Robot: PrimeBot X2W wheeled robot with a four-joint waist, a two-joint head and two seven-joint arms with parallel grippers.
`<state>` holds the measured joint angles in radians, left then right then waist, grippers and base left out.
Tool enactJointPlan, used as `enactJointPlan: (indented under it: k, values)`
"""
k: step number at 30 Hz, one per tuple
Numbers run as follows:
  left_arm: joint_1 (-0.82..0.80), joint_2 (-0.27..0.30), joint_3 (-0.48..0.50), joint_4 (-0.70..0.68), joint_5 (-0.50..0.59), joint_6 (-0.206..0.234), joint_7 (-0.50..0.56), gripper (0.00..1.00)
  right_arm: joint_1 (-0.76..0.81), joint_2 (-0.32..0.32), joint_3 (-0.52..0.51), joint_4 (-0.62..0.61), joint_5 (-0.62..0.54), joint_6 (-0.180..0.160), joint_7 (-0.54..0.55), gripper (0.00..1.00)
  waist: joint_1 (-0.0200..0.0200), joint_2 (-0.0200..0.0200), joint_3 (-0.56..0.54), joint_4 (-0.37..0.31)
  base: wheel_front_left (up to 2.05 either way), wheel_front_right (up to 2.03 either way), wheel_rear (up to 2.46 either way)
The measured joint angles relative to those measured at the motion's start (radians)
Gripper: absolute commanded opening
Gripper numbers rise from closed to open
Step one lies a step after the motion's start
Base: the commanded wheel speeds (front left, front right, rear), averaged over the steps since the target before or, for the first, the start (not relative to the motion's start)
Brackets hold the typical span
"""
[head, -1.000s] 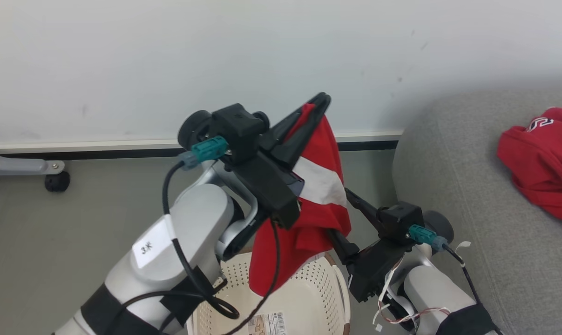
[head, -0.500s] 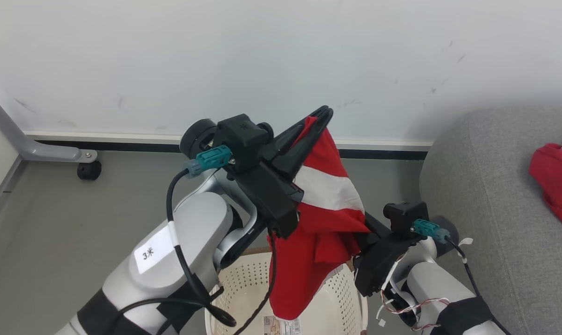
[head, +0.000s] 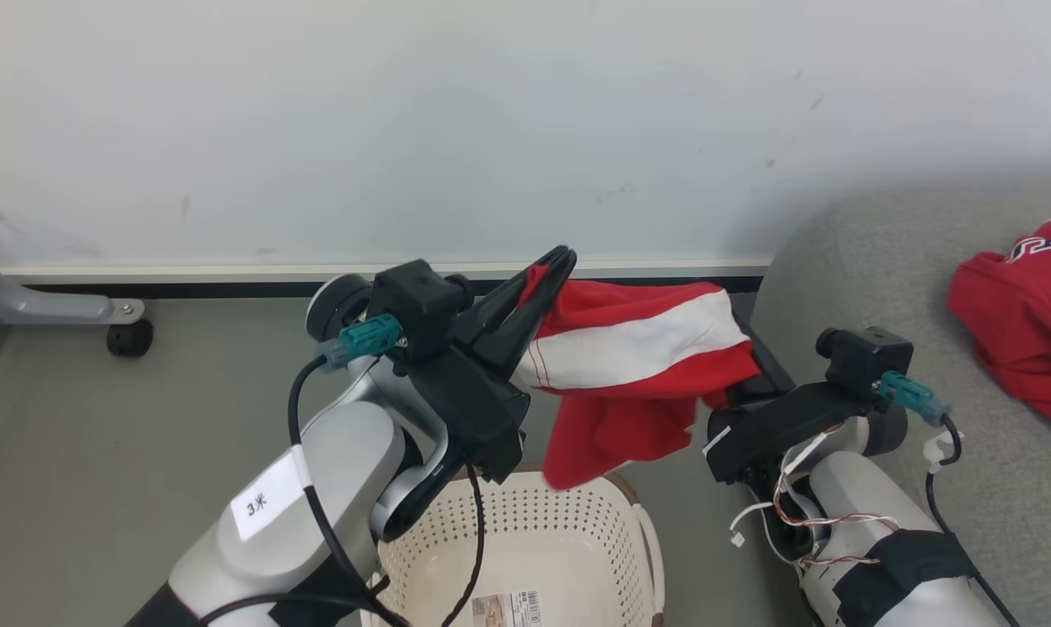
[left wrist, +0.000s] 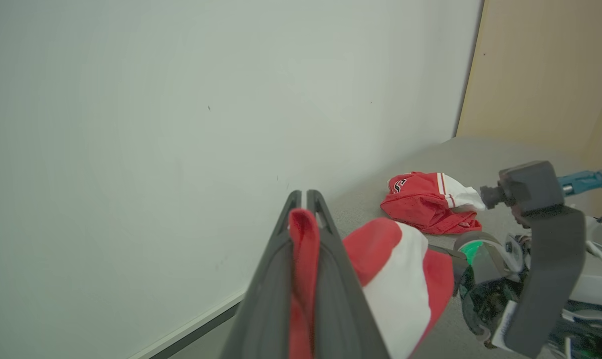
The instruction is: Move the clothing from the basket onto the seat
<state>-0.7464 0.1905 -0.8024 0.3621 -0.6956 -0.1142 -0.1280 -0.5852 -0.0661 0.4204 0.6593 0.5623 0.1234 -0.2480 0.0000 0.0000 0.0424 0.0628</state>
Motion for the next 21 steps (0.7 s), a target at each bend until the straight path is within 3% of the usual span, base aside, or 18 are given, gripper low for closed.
enactJointPlan:
  k: [1, 2, 21]
  values:
    - [0.009, 0.003, 0.001, -0.001, -0.002, 0.003, 0.000, 0.87, 0.000, -0.001, -0.008, -0.007, 0.004, 0.000, 0.000, 0.00, 0.0000, 0.0000, -0.001, -0.006, 0.00, 0.00, 0.00]
    - [0.019, 0.005, 0.001, -0.002, -0.007, 0.006, 0.000, 1.00, 0.000, -0.002, -0.015, -0.015, 0.004, 0.000, 0.000, 0.00, 0.0000, 0.0000, -0.002, -0.012, 0.00, 0.00, 0.00]
    - [0.151, 0.076, -0.020, -0.105, -0.008, 0.027, -0.002, 1.00, 0.080, -0.106, -0.139, -0.290, 0.004, 0.000, -0.001, 0.00, -0.0002, 0.0000, -0.005, -0.178, 0.00, 0.00, 0.00]
